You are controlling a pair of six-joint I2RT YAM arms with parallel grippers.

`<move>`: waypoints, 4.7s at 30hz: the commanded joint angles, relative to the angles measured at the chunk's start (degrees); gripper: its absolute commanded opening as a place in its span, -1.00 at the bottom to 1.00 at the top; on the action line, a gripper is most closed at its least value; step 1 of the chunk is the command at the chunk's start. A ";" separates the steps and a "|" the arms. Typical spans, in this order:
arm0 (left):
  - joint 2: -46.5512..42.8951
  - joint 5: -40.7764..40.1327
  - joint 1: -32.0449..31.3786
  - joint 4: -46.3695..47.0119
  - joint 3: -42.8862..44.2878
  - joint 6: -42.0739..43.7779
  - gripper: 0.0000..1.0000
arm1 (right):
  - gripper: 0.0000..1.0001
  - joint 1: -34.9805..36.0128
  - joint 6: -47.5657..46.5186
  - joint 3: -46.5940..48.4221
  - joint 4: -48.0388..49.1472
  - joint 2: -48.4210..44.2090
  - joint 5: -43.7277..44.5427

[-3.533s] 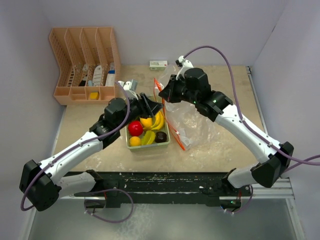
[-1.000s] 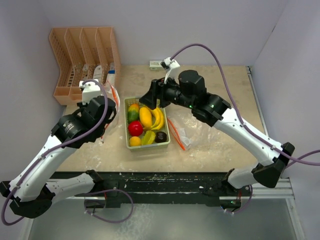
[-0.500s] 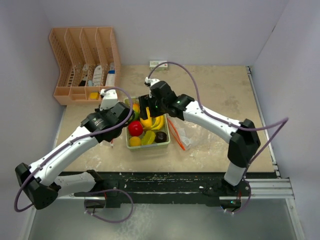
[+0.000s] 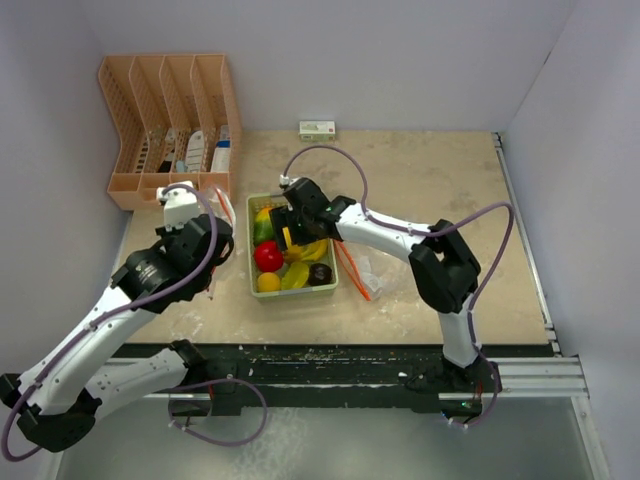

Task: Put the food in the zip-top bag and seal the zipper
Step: Pick up the fake fruit from the bin, then place the fake fruit in the zipper food storage bag.

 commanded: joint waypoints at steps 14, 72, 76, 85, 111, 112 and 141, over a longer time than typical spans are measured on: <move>-3.96 -0.41 0.15 -0.27 -0.30 0.90 -1.00 | 0.69 0.42 8.83 2.45 8.43 6.30 17.08; -10.35 10.71 0.14 32.33 -19.08 7.31 -1.00 | -0.25 0.90 37.06 -28.00 74.04 -25.23 -35.27; -14.63 12.45 0.11 33.97 -20.38 8.05 -1.00 | -0.26 1.15 40.28 -27.57 78.22 -22.41 -34.49; -15.88 14.23 0.15 35.60 -22.65 7.54 -1.00 | -0.25 2.89 41.89 -24.17 79.00 -20.49 -33.74; -20.74 18.19 0.16 33.97 -17.81 6.32 -1.00 | -0.29 7.10 26.36 -17.92 45.33 -17.73 -9.99; -20.10 18.90 0.13 34.44 -17.90 6.27 -1.00 | -0.28 7.36 25.48 -16.80 43.58 -17.63 -8.85; -13.85 28.35 0.11 44.54 -19.08 1.56 -1.00 | 0.99 14.01 18.73 3.17 1.09 -11.84 27.38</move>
